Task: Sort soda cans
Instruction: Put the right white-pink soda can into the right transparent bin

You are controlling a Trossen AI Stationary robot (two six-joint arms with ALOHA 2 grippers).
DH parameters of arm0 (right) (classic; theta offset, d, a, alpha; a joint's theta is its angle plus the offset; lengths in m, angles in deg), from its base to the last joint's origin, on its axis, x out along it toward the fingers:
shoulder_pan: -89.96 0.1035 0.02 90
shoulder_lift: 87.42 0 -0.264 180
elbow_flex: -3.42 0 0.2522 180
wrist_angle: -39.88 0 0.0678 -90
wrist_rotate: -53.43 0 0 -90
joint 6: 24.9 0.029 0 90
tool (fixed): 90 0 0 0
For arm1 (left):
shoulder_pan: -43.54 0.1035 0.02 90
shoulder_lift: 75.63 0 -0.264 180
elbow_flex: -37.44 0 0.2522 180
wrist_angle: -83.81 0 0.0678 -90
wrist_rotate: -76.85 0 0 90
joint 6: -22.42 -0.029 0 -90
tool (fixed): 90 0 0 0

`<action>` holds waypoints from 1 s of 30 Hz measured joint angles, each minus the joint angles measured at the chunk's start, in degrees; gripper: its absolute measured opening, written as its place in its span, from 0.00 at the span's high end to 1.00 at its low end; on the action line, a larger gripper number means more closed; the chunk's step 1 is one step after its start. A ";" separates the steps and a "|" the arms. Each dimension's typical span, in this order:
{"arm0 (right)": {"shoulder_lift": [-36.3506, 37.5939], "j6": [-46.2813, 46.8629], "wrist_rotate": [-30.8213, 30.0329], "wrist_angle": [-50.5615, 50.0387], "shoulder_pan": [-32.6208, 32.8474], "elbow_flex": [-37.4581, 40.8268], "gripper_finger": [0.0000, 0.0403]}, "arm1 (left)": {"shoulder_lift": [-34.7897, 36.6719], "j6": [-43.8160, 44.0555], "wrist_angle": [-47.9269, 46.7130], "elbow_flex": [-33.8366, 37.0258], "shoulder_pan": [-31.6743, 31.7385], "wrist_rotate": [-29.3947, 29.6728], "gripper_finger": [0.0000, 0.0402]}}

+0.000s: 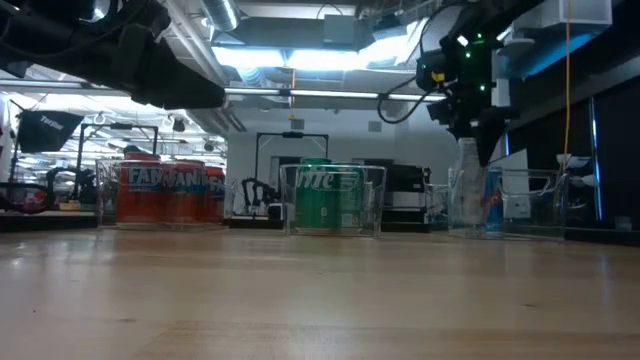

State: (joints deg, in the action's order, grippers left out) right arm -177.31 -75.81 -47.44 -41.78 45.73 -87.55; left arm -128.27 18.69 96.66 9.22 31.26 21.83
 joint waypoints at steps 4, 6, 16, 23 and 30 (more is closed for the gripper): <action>0.00 -0.98 2.31 2.72 -0.72 1.70 0.38 | 0.00 -0.90 0.01 0.00 0.00 -0.01 0.07; 0.00 -1.77 3.18 3.19 -1.41 2.43 0.38 | 0.00 -0.93 0.02 0.00 0.00 0.00 0.07; -1.64 -2.30 3.74 5.04 -2.32 3.64 0.27 | 0.00 -0.82 0.02 0.00 0.00 0.00 0.07; -1.84 -3.69 2.43 7.14 -2.29 3.85 0.10 | 0.00 -1.15 0.04 0.00 0.02 0.00 0.07; -1.24 -4.90 2.40 4.60 -2.32 2.33 0.06 | 0.00 -1.17 0.04 0.00 0.04 0.00 0.07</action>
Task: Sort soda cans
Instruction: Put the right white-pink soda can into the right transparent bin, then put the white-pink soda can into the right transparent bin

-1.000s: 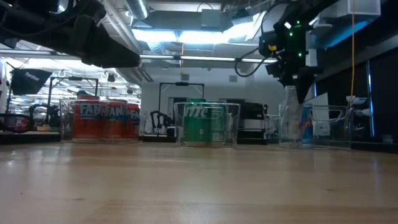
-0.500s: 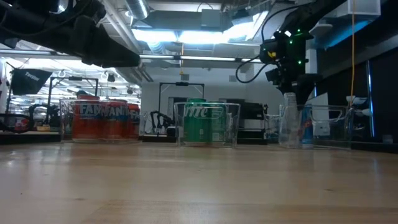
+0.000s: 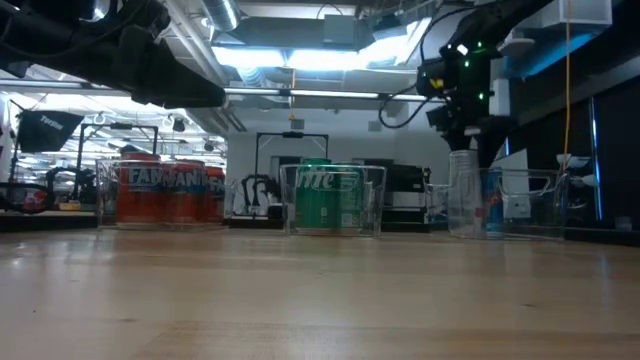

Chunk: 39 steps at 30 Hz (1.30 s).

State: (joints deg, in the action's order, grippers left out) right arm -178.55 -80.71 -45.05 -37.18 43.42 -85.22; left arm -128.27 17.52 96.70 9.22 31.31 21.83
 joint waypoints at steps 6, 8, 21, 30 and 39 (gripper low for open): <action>1.31 0.81 -1.58 -7.72 1.04 -8.69 0.06 | 0.00 -0.02 0.00 0.00 0.01 0.00 0.07; 2.24 1.54 -1.91 -9.70 2.01 -11.66 0.06 | 0.00 -0.02 -0.02 0.00 0.00 0.00 0.07; 15.14 14.48 -0.49 -23.46 21.12 -17.96 0.05 | 0.00 0.39 -0.22 0.00 0.00 0.00 0.07; 18.91 38.04 -2.55 -25.20 51.33 -17.96 0.05 | 0.00 0.19 -0.23 0.00 0.00 0.00 0.07; 12.52 62.64 -3.43 -23.32 79.60 -17.96 0.05 | -0.02 2.03 -0.90 -0.04 0.00 0.00 0.07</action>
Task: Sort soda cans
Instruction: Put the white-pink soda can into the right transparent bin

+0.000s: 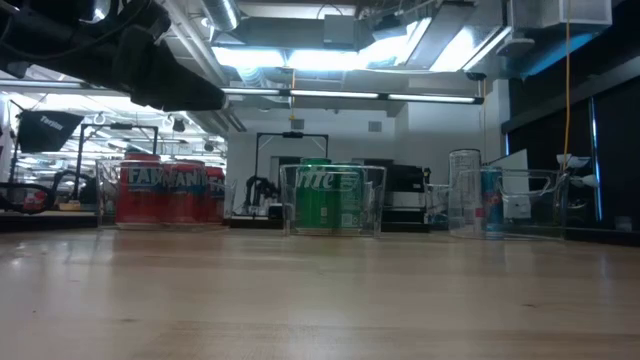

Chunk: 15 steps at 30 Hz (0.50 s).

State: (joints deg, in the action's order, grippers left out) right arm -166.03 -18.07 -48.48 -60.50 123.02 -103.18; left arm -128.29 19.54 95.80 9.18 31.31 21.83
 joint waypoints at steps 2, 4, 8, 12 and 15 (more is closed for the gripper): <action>-1.96 4.67 0.56 0.76 4.65 0.02 0.05 | 0.00 0.78 0.05 0.00 -0.09 0.00 0.07; -3.82 9.16 1.08 1.89 8.49 0.04 0.05 | 0.00 1.78 0.07 0.00 -0.13 0.00 0.07; -6.76 16.72 2.61 4.47 14.68 0.04 0.05 | 0.00 1.18 0.07 0.00 -0.13 0.00 0.07; -8.61 21.75 2.79 7.50 19.59 0.04 0.05 | 0.00 1.05 0.10 0.00 -0.09 0.00 0.07; -9.80 24.40 1.18 10.92 22.33 0.04 0.05 | 0.00 -0.24 0.18 0.00 -0.09 0.00 0.07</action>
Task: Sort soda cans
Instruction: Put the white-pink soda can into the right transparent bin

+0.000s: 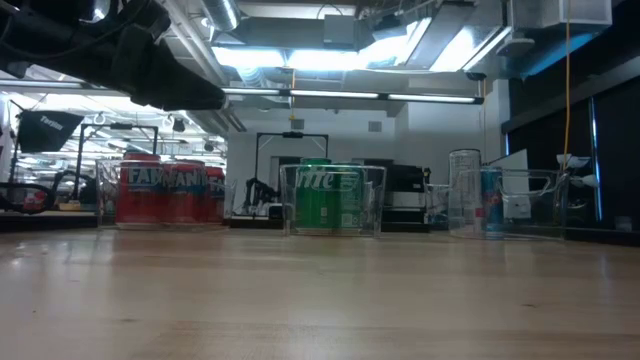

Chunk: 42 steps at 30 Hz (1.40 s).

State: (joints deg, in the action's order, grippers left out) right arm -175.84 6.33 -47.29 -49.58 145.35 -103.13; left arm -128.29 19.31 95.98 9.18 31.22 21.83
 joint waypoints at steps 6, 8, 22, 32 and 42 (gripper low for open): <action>-2.48 1.53 -1.07 6.59 2.51 0.00 0.05 | 0.00 -1.37 0.04 0.00 0.00 -0.01 0.07; -3.51 4.14 0.49 6.69 3.14 0.00 0.05 | 0.00 -0.76 0.04 0.00 0.00 0.00 0.07; -9.10 11.08 6.93 6.61 5.50 0.00 0.05 | 0.02 0.11 0.00 0.00 -0.02 0.00 0.07; -12.26 10.64 8.99 3.33 5.40 0.00 0.05 | 0.00 0.13 -0.03 0.00 -0.04 -0.01 0.07; -15.66 9.38 10.21 -0.84 5.40 0.00 0.05 | 0.00 0.13 -0.02 0.00 -0.04 -0.02 0.07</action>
State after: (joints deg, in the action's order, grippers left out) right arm -191.50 15.71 -37.09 -50.42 150.75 -103.13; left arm -128.29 19.44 95.96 9.18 31.18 21.82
